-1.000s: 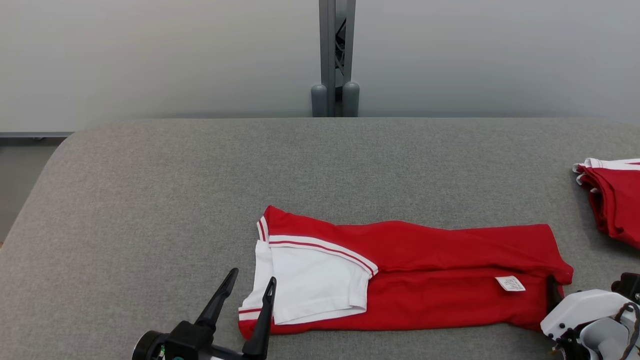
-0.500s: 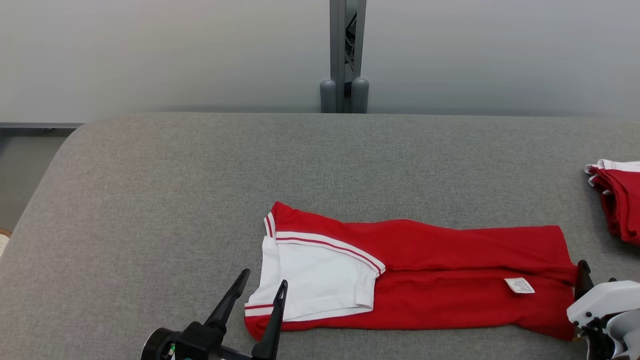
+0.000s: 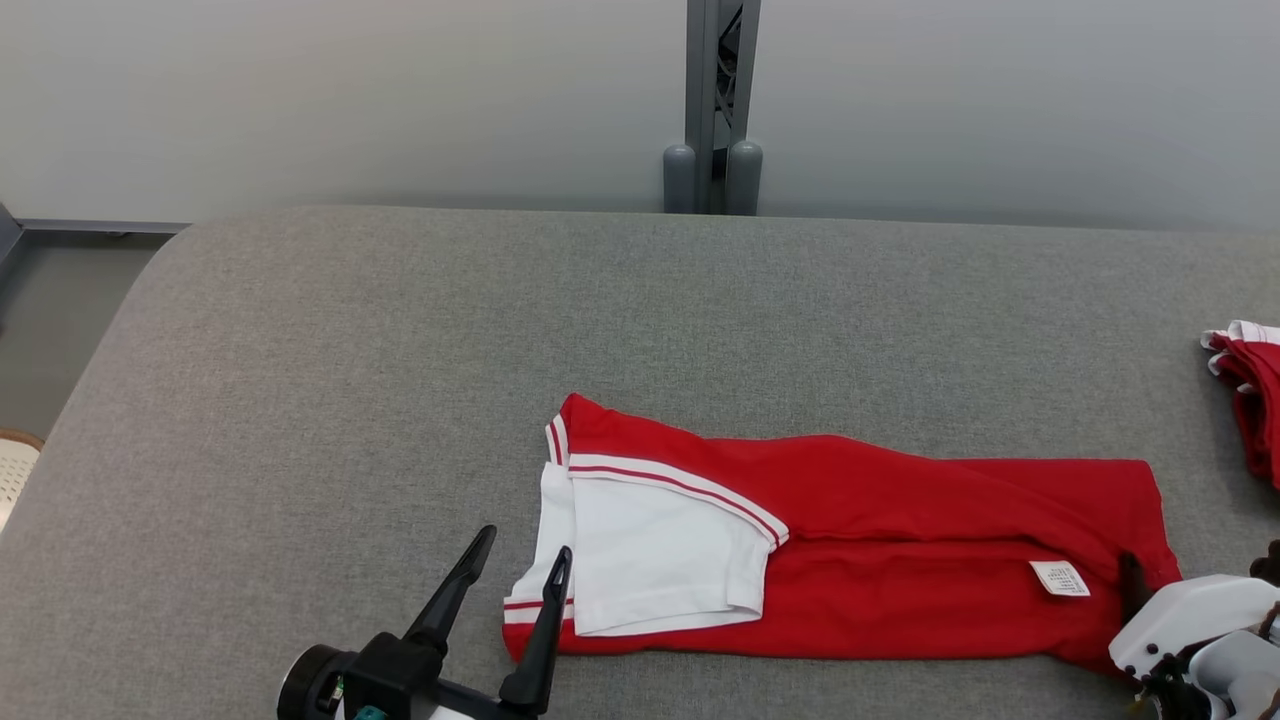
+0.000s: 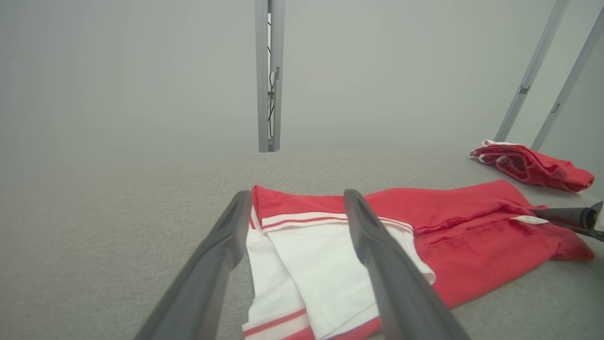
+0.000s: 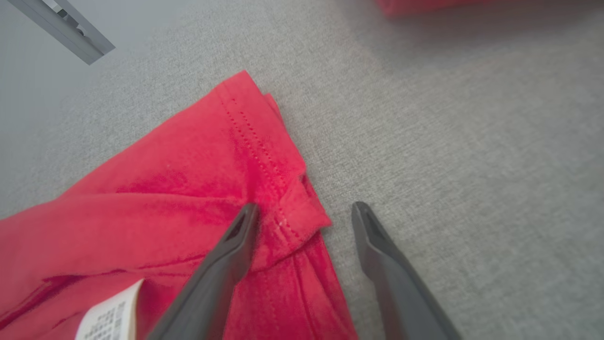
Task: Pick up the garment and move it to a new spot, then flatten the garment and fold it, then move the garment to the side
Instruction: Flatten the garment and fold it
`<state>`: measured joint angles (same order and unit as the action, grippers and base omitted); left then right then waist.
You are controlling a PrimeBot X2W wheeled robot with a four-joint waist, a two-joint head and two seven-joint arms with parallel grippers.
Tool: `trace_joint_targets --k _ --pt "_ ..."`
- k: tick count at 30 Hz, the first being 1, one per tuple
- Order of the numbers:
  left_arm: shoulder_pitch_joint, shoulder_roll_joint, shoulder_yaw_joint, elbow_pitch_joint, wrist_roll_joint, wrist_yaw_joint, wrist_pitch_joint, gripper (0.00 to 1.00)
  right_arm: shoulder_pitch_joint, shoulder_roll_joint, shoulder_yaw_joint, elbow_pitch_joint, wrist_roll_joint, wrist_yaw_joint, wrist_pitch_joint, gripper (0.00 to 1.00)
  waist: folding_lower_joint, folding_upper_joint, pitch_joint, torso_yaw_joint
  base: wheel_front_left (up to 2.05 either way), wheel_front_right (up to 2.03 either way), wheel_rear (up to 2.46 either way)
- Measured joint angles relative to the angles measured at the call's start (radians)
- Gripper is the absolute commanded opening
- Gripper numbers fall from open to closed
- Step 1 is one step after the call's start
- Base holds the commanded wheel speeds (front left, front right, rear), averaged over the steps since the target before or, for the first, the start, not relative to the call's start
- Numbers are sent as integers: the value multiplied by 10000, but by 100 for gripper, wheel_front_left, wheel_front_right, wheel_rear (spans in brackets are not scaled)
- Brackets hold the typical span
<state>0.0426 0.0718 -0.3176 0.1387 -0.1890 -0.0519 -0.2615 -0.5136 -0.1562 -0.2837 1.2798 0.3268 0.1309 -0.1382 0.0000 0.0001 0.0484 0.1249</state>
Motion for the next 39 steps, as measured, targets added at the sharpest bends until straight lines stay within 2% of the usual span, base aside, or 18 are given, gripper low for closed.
trace_joint_targets --k 1,2,3,5,6,7,15,23,26,32,39 --pt "0 -10 12 -4 0 -12 0 100 43 33 -59 -17 -84 2 109 100 0 0 -2 -2 0 0 0" --pt "0 -13 31 -6 0 -12 0 100 66 58 -125 -38 -196 2 196 94 0 0 -11 -7 0 0 0" --pt "1 -19 44 -10 -2 -12 0 100 86 88 -203 -58 -282 2 295 64 0 0 -22 -12 0 0 0" --pt "5 -56 63 -40 -4 -19 0 100 146 194 -399 -94 -472 2 545 19 0 0 -60 -29 0 0 0" --pt "5 -69 67 -58 -4 -38 0 100 159 253 -466 -100 -481 6 593 19 0 0 -69 -38 0 0 0" --pt "6 -90 65 -63 -4 -44 0 100 163 318 -522 -104 -529 15 591 1 0 0 -80 -42 0 0 0" --pt "18 -132 201 -75 -21 -56 0 100 245 259 -999 -25 -807 59 132 0 0 0 -191 -87 0 0 0" --pt "46 -150 311 -69 35 -94 0 100 264 -560 -955 46 -1216 25 -430 0 0 0 -304 -223 0 0 0" --pt "46 -151 341 -63 82 -105 0 100 70 -577 -771 -180 -1312 0 -598 0 0 0 -322 -223 0 0 0" --pt "80 -148 568 -100 138 -130 0 100 -84 502 316 -1615 -548 0 -675 0 0 0 -328 -304 0 0 0" --pt "165 -165 631 -222 144 -138 0 100 1001 934 2098 -4606 1045 -2 253 0 0 0 -438 -338 0 0 0"
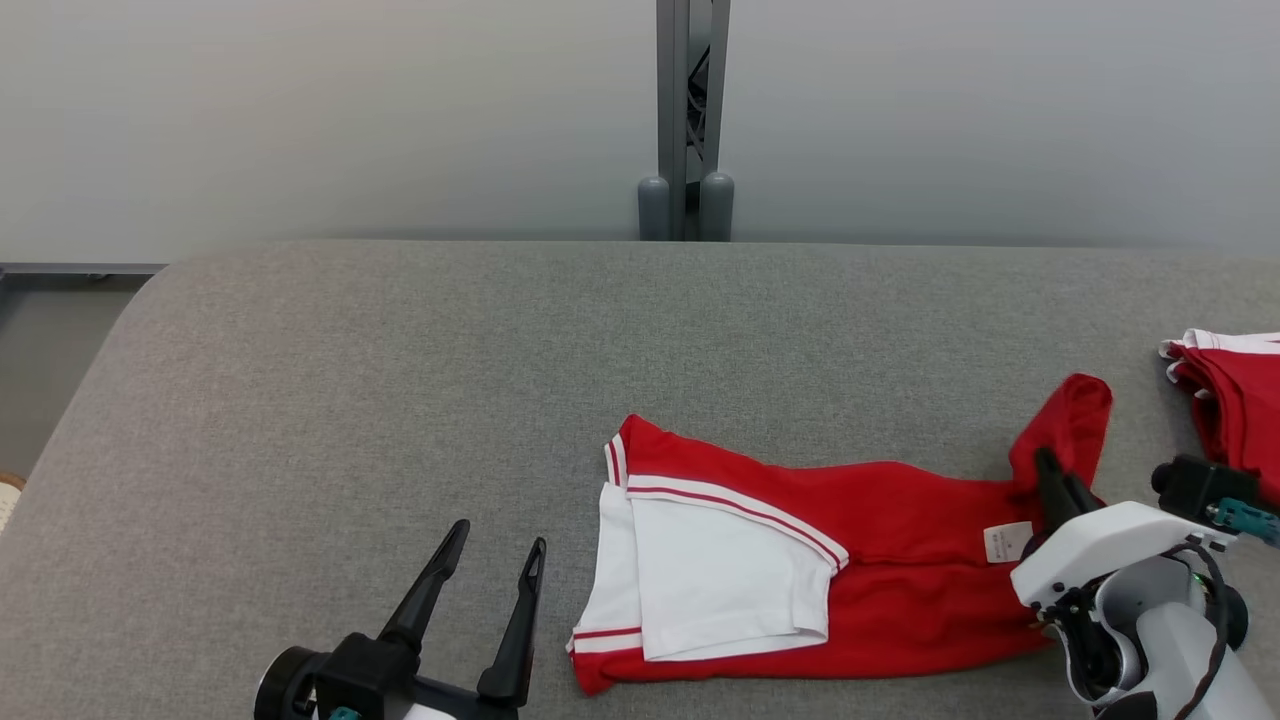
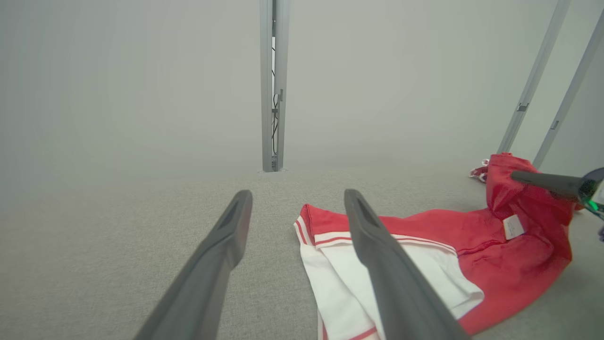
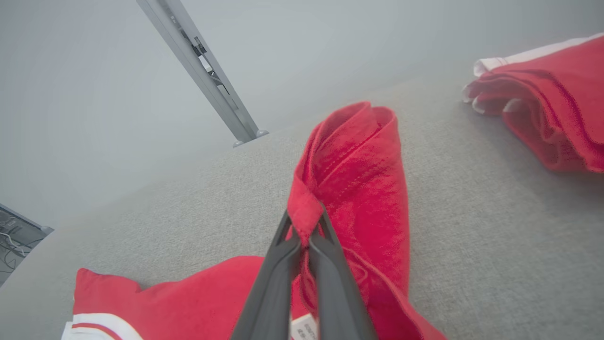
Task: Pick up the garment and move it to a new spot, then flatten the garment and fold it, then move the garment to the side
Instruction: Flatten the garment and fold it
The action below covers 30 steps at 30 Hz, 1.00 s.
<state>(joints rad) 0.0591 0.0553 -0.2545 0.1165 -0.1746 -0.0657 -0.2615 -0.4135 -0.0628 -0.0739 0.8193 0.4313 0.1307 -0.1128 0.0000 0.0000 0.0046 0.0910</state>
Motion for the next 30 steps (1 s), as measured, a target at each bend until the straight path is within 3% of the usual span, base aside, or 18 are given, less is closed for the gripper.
trace_joint_targets --k 7,14,22,30 --pt "35 -13 -36 56 2 -61 0 100 1099 115 1112 -2892 934 0 1216 0 0 0 -142 218 0 0 0" --pt "9 -25 -130 -4 -17 -171 0 100 1553 127 1962 -4140 1275 0 1833 0 0 0 -179 707 0 0 0" --pt "-12 -36 -272 -6 -31 -230 0 100 1548 140 2986 -4044 1791 0 1827 0 0 0 -179 1548 0 0 0" --pt "-18 -46 -418 86 -92 -274 0 100 1019 144 3871 -2880 1962 0 1419 0 0 0 -143 2434 0 0 0"
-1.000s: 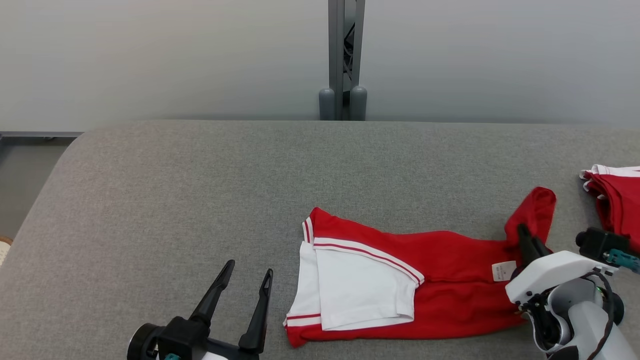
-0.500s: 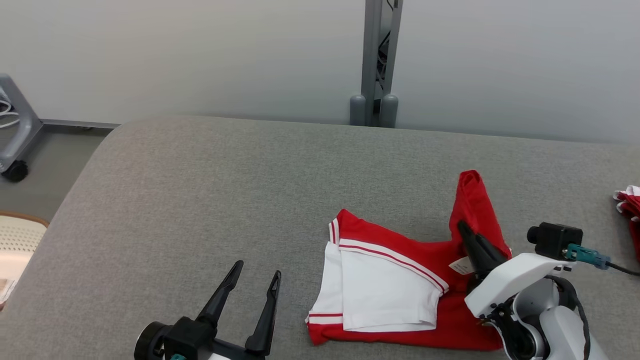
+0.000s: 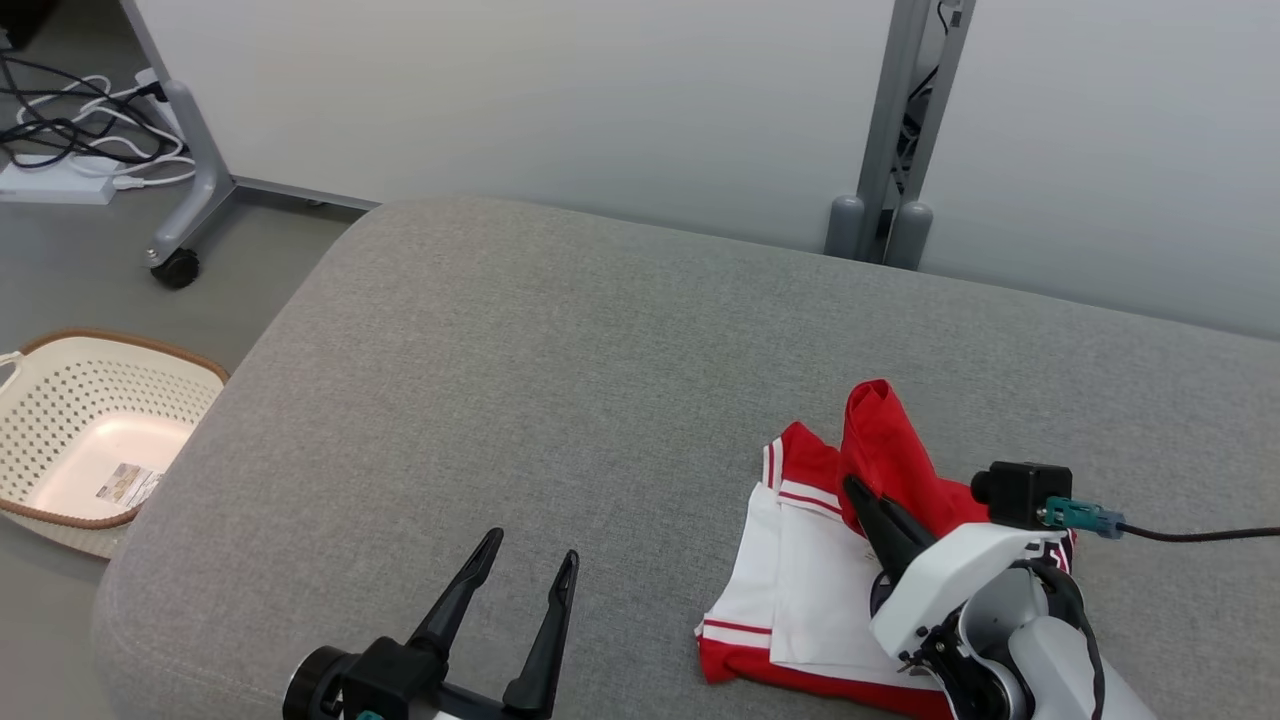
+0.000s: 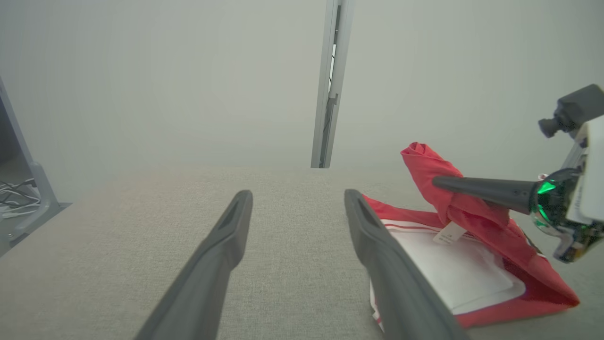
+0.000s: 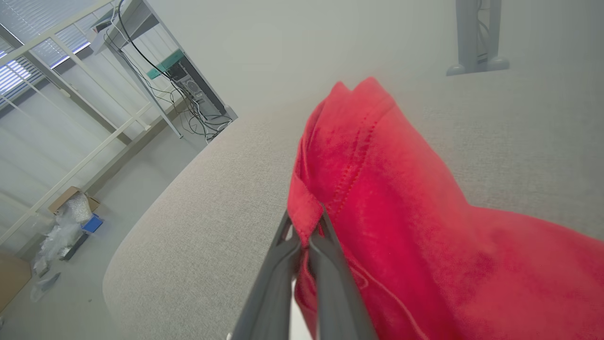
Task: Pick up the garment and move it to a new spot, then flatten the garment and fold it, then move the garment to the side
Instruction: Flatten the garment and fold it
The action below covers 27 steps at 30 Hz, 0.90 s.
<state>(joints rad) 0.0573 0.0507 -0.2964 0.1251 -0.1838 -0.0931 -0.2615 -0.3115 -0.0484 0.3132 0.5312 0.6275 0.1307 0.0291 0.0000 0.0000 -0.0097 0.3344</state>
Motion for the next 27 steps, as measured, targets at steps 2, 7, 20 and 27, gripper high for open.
trace_joint_targets --k 2,7,20,27 --pt "-9 -2 -21 0 -6 -27 0 100 -206 -2 222 330 150 0 -130 0 0 0 19 183 0 0 0" --pt "-53 -4 -59 2 -10 -42 0 100 -663 2 663 1319 489 0 -437 0 0 0 82 544 0 0 0" --pt "-178 -8 -142 31 -29 -67 0 100 -1558 -2 2374 3469 2130 0 -1300 36 0 0 287 807 0 0 0" --pt "-206 -10 -40 -27 -25 23 0 100 -1729 29 3375 3076 4126 0 -1425 100 0 0 338 526 0 0 0"
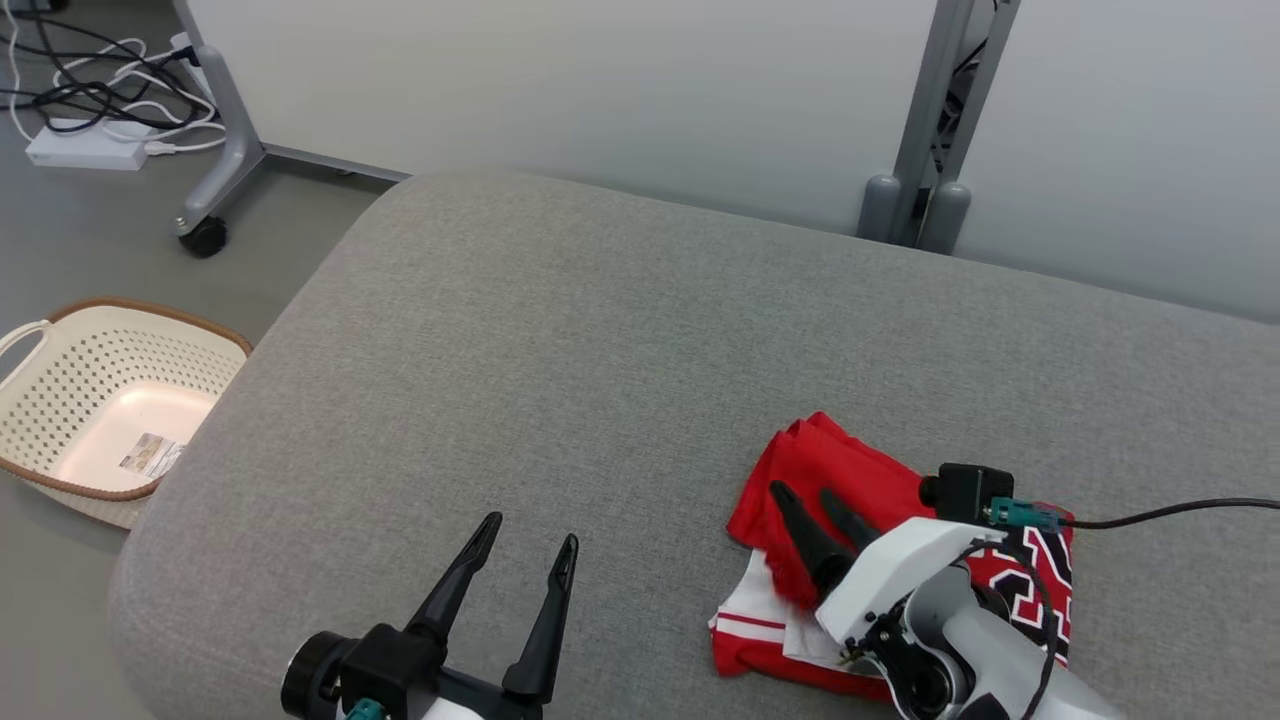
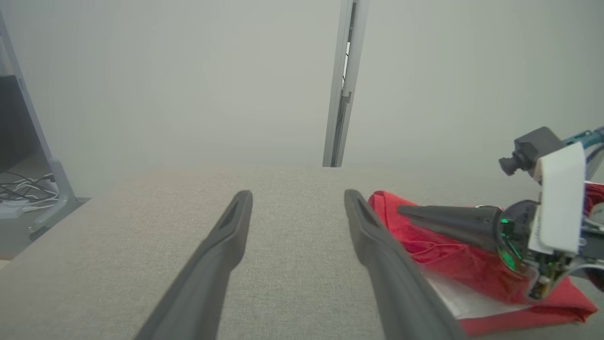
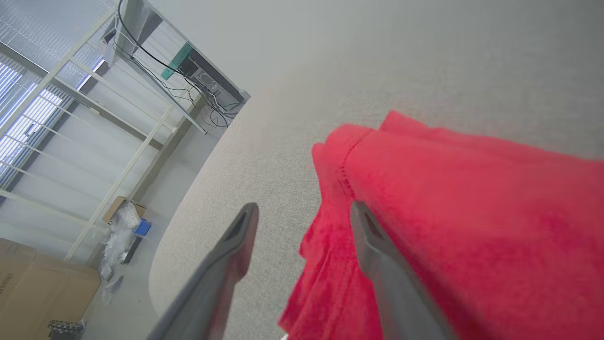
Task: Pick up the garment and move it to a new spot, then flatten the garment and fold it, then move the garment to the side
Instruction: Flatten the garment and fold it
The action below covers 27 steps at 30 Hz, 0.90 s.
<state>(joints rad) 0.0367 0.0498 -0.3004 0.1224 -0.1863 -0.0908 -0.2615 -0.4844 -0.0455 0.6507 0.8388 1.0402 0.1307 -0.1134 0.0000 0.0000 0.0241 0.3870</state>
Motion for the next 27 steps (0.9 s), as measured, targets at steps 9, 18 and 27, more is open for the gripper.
trace_joint_targets --k 9,18,27 --pt "13 0 98 -75 23 119 0 100 -1018 -21 90 1235 -155 0 -1294 100 0 0 -32 -1226 0 0 0" --pt "19 -6 251 128 -531 662 -2 100 -1187 -439 -1258 1973 -1570 0 -1473 100 0 0 -184 -2638 0 0 0" --pt "-13 -6 326 543 -1434 1521 0 100 -115 -986 -2855 1127 -3804 0 -1484 100 0 0 -387 -3679 0 0 0"
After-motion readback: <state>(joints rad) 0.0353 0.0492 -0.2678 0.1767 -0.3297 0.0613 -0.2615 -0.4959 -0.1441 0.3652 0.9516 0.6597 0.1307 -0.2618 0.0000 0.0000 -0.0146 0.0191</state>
